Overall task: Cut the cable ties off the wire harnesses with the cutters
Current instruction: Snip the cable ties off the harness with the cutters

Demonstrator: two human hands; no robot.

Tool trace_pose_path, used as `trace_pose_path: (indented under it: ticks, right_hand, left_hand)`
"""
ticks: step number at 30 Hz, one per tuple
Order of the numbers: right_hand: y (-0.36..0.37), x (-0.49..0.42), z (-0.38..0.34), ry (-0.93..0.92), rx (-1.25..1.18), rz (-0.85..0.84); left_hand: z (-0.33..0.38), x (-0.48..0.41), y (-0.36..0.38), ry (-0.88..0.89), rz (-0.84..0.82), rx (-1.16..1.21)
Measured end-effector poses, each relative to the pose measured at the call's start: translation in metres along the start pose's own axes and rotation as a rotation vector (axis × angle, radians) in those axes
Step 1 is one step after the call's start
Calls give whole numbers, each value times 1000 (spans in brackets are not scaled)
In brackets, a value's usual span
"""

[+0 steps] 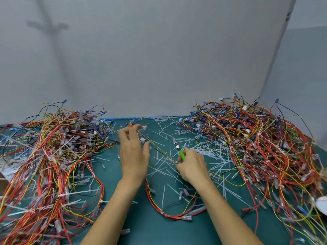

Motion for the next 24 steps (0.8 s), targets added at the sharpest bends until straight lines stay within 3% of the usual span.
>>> trace_pose_path:
  ticks: [2,4,6,9,12,16,24]
  right_hand:
    - [-4,-1,1,-12,-78,21]
    - [-10,0,0,-41,-183,62]
    - [-13,2,-3,-96,-308,92]
    - [-14,6,-10,-183,-404,83]
    - [-9,8,-14,-282,-354,38]
    - [-2,8,-17,-367,-348,29]
    - [-25,11,-14,-517,-1249,320]
  left_hand:
    - [8,2,2,159,4,23]
    - [15,6,8,171,-92,-12]
    - [15,11,22,-3,-334,-4]
    - [9,16,35,-355,-526,363]
    - [-2,12,33,-584,-440,737]
    - [-7,6,27,-636,-378,894]
    - [-6,4,20,-671,-410,1157]
Point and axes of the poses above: each hand's wrist, its own x-axis away from the middle knuckle, its own y-axis out of the palm, z = x × y, the point moved 2 cm from there along -x, towards the middle knuckle, and after that the axes turned 13 degrees about -z, right-handed, at the moved point
